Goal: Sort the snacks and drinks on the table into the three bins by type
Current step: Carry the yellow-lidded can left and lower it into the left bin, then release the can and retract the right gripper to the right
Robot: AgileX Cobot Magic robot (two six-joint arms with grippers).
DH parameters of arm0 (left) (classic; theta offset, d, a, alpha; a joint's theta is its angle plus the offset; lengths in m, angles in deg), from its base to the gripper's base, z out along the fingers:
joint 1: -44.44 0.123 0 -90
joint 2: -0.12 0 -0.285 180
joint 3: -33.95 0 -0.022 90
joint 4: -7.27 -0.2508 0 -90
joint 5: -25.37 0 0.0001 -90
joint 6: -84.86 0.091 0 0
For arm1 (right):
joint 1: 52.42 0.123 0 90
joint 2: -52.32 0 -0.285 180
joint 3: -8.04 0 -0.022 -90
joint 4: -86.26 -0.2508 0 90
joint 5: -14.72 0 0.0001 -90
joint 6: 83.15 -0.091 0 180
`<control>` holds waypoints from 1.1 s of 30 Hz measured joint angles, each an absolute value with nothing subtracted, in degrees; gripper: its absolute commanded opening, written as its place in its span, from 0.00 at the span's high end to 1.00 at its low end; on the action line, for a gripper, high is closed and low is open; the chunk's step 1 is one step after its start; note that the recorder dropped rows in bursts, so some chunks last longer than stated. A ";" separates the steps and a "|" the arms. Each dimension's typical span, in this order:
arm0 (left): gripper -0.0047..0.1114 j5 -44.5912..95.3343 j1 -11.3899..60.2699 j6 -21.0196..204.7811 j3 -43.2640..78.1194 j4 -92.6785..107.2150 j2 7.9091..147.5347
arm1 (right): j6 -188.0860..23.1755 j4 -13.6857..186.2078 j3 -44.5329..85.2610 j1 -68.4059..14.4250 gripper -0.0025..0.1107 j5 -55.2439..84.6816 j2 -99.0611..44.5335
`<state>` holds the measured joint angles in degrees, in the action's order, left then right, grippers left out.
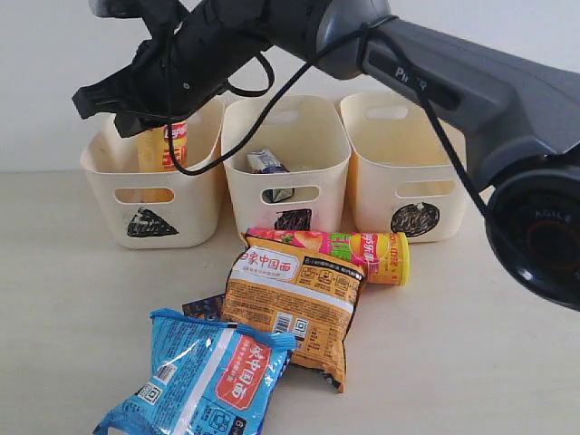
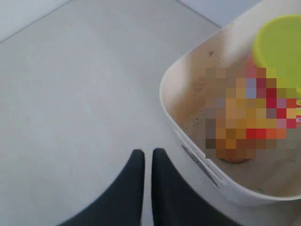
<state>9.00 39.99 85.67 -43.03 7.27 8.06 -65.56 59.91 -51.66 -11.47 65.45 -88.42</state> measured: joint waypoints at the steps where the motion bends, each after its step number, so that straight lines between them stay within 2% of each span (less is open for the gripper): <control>1: 0.93 9.00 39.99 85.67 -43.03 7.27 8.06 | -65.56 59.91 -51.66 -11.47 0.97 66.74 -88.13; 6: 0.93 9.00 39.99 85.67 -43.03 7.27 8.06 | -65.42 59.02 -50.75 -11.47 0.97 71.13 -85.94; 11: 0.93 9.00 39.99 85.67 -43.03 7.27 8.06 | -63.76 58.60 -39.14 -11.50 0.97 69.17 -79.58; 16: 0.93 9.00 39.99 85.67 -43.03 7.27 8.06 | -62.12 58.14 -22.83 -12.90 0.97 60.51 -70.41; 25: 0.93 9.00 39.99 85.67 -43.03 7.27 8.06 | -61.57 57.86 14.84 -18.73 0.97 39.61 -46.06; 33: 0.93 9.00 39.99 85.67 -43.03 7.27 8.06 | -66.39 57.00 37.53 -19.09 0.97 27.71 -27.66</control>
<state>9.00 39.99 85.67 -43.03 7.27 8.06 -66.39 57.00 37.53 -19.09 27.71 -27.66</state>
